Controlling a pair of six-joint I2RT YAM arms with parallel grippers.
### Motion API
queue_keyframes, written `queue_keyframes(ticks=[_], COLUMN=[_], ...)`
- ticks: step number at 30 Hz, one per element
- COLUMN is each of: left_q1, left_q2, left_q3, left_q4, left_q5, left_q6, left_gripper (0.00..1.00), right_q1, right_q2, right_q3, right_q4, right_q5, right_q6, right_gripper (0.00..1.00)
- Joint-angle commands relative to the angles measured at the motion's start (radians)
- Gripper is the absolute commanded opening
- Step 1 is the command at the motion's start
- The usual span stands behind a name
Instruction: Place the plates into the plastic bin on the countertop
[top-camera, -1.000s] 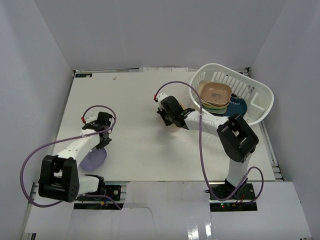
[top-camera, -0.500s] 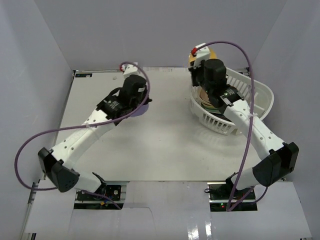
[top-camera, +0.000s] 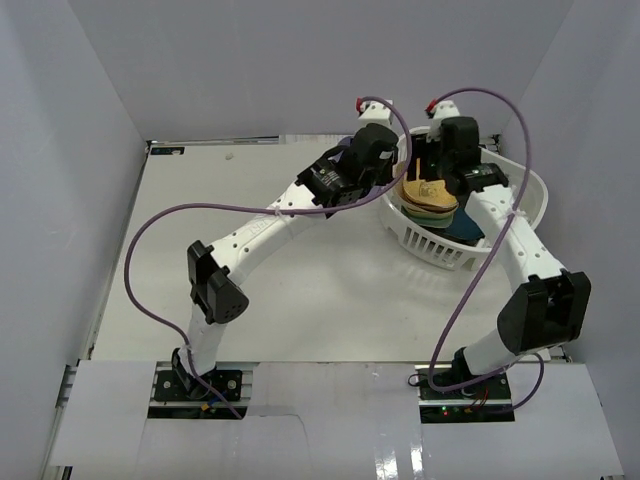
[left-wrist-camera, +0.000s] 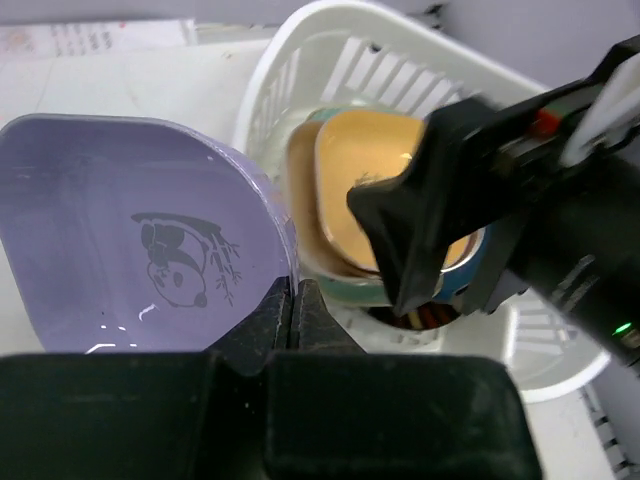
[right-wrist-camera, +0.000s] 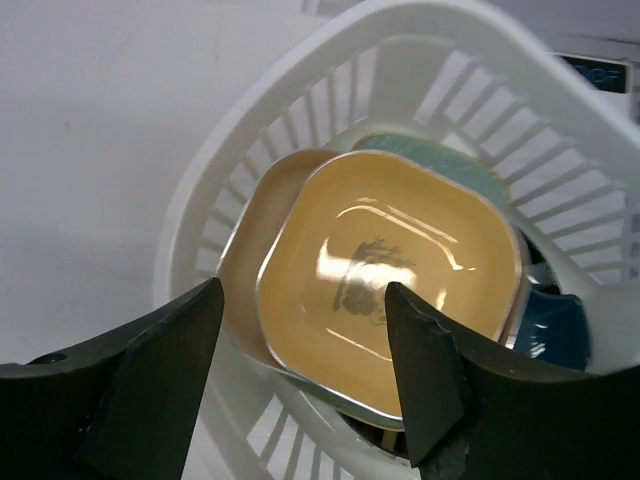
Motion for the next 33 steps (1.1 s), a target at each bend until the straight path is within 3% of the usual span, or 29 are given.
queue_keyframes(ticks=[1,4,5,8,11,16,22,27,29,33], left_q1=[-0.032,-0.059,-0.067,-0.083,-0.083,-0.084,-0.083,-0.084,-0.083,-0.083], left_q2=[0.026,0.078,0.087,0.156,0.254,0.351,0.402,0.375,0.329,0.208], left_q3=[0.156,0.199,0.199,0.233,0.335,0.32,0.332,0.316,0.305,0.258], left_q4=[0.043,0.139,0.17,0.278,0.317,0.466,0.483,0.479,0.483,0.525], left_q5=[0.009,0.037,0.04,0.061,0.103,0.19,0.233,0.23,0.229,0.232], left_q6=[0.038,0.054,0.066,0.13,0.173,0.219,0.235,0.265,0.273,0.278], left_gripper=[0.0,0.0,0.0,0.0,0.0,0.0,0.0,0.84,0.98,0.98], right_q1=[-0.151,-0.312,-0.341,-0.418,-0.436,-0.439,-0.438,-0.439,-0.438,-0.439], right_q2=[-0.127,-0.248,-0.281,-0.376,-0.425,-0.477,-0.511,-0.511,-0.519,-0.52], right_q3=[0.134,0.108,0.088,0.024,-0.013,-0.038,-0.05,-0.055,-0.033,0.023], right_q4=[-0.027,-0.005,0.029,0.063,0.083,0.115,0.114,0.118,0.108,0.089], right_q5=[-0.048,-0.105,-0.142,-0.199,-0.257,-0.337,-0.359,-0.392,-0.372,-0.378], right_q6=[0.109,0.218,0.262,0.307,0.349,0.389,0.376,0.395,0.393,0.399], right_gripper=[0.71,0.52,0.34,0.11,0.09,0.11,0.12,0.17,0.17,0.18])
